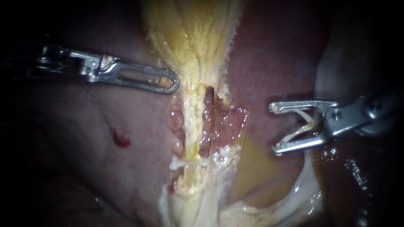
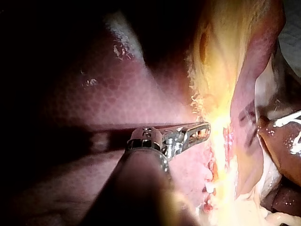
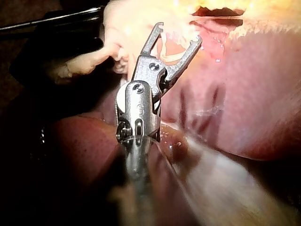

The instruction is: Clipping second clip left tube

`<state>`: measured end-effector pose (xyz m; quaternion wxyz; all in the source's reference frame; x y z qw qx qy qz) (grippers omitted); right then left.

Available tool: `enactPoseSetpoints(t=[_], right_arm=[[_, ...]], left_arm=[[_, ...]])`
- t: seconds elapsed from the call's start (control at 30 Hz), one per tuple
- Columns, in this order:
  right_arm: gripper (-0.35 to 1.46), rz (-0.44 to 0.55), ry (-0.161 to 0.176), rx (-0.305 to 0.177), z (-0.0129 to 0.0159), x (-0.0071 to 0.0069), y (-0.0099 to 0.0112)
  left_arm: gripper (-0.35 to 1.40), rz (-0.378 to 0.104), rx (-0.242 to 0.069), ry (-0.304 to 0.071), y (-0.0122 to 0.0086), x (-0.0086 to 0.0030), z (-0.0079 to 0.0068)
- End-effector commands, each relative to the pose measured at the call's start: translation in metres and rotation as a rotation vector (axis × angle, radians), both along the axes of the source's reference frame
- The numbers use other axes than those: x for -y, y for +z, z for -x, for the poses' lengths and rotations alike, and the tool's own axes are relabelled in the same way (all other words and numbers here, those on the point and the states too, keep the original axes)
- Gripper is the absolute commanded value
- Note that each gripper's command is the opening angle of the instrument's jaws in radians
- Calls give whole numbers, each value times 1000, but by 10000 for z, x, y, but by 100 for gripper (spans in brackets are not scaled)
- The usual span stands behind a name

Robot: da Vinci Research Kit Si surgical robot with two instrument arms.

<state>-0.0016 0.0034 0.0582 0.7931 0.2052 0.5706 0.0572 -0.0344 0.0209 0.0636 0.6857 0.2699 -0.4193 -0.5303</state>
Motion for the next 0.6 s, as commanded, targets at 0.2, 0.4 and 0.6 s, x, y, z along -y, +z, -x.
enactPoseSetpoints(t=[0.2,0.4,0.6], right_arm=[[50,-1,0,2,0,0,0],[50,-1,0,1,0,0,0],[50,-1,0,1,0,1,-1]], left_arm=[[-35,-3,3,2,-8,0,-4],[-35,-17,19,3,-38,-10,-16],[-35,-16,38,-26,-74,-19,-31]])
